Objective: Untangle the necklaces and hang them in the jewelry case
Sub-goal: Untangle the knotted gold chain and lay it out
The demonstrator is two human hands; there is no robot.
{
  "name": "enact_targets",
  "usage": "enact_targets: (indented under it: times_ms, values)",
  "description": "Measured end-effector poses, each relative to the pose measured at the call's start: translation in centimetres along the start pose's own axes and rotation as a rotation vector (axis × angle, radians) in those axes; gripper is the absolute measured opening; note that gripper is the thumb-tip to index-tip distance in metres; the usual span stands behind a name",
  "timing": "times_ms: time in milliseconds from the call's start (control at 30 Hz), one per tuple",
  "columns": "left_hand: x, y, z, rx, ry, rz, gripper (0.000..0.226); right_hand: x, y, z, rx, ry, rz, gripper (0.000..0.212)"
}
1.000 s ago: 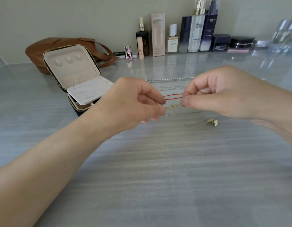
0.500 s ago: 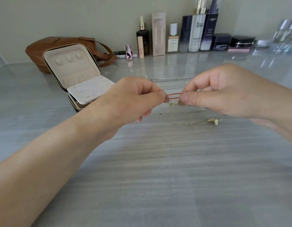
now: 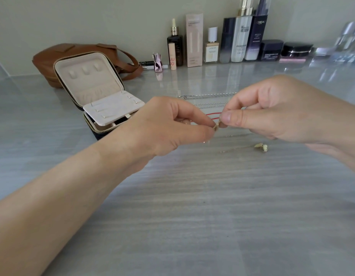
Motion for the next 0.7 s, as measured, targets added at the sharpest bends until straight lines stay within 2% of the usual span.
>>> enact_targets:
  times_ms: [333, 400, 467, 700]
  values:
    - [-0.1, -0.8, -0.2, -0.106, -0.030, 0.005, 0.011, 0.3, 0.0, 0.0, 0.009, -0.013, -0.013, 0.013]
    - [0.2, -0.9, -0.1, -0.128, -0.054, 0.050, 0.007, 0.9, 0.0, 0.0, 0.015, -0.052, -0.027, 0.018]
    - [0.5, -1.0, 0.0, -0.132, -0.071, 0.074, 0.014, 1.4, 0.0, -0.1, 0.008, -0.068, -0.010, 0.023]
    - [0.8, -1.3, -0.2, -0.160, -0.099, 0.154, 0.014, 0.9, 0.8, -0.3, 0.032, -0.030, -0.013, 0.013]
Point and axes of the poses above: each hand's wrist, its own z-axis away from the middle knuckle, its own x-axis out of the palm, y = z × x, the point moved 8 cm from there along -z, towards the middle knuckle, and after that the axes turned 6 degrees about z, right-handed, at the moved point
